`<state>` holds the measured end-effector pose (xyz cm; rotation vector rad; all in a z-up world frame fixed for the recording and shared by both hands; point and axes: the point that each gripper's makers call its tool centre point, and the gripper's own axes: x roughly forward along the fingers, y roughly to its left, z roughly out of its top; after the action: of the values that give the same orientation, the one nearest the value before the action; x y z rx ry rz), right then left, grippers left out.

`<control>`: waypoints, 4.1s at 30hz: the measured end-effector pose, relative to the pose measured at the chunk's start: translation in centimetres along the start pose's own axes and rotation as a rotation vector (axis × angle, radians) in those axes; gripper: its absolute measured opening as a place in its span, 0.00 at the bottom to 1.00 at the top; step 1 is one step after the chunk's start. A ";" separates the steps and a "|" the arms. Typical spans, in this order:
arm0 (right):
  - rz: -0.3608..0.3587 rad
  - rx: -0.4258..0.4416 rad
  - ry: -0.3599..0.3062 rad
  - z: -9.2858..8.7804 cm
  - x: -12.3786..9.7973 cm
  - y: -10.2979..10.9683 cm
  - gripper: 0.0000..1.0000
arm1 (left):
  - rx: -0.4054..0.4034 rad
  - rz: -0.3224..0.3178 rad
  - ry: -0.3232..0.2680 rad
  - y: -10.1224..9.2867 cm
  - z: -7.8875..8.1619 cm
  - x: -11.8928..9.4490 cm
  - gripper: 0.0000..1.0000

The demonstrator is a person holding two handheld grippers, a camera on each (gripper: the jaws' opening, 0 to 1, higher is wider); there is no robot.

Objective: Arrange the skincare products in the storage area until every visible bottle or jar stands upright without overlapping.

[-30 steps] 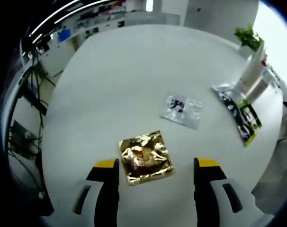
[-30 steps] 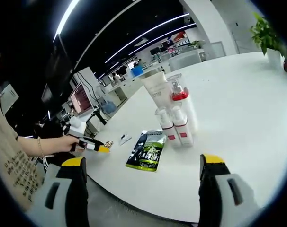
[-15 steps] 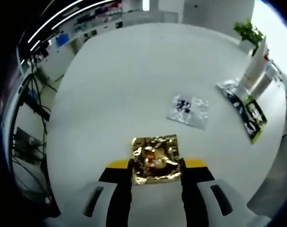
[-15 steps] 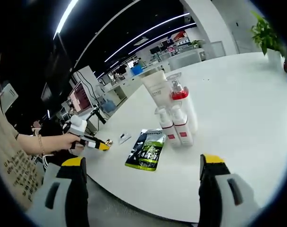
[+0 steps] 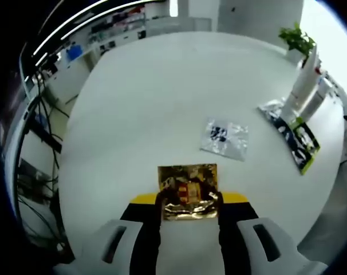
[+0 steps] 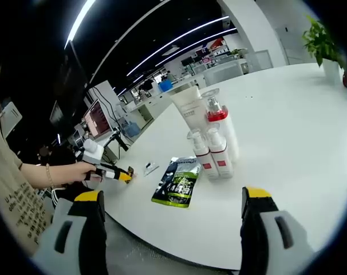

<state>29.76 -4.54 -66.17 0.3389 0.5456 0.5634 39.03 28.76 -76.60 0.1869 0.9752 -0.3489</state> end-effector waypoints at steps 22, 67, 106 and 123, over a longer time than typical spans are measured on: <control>-0.006 0.003 -0.004 0.1 0.0 -0.2 1.00 | 0.252 -0.131 -0.077 -3.7 5.2 0.2 0.35; -0.028 0.024 -0.006 0.1 0.0 -0.6 1.00 | 0.618 -0.393 0.149 -9.0 5.8 6.0 0.35; -0.026 0.013 0.002 -0.1 0.0 -0.7 1.00 | 0.687 -0.344 0.143 -7.1 7.4 4.5 0.35; -0.033 0.025 -0.017 0.2 -0.1 -0.9 1.00 | 0.870 -0.410 0.183 -10.2 7.7 5.6 0.35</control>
<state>30.14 -5.37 -66.37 0.3577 0.5413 0.5219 44.12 15.77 -77.04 0.8241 0.9863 -1.1437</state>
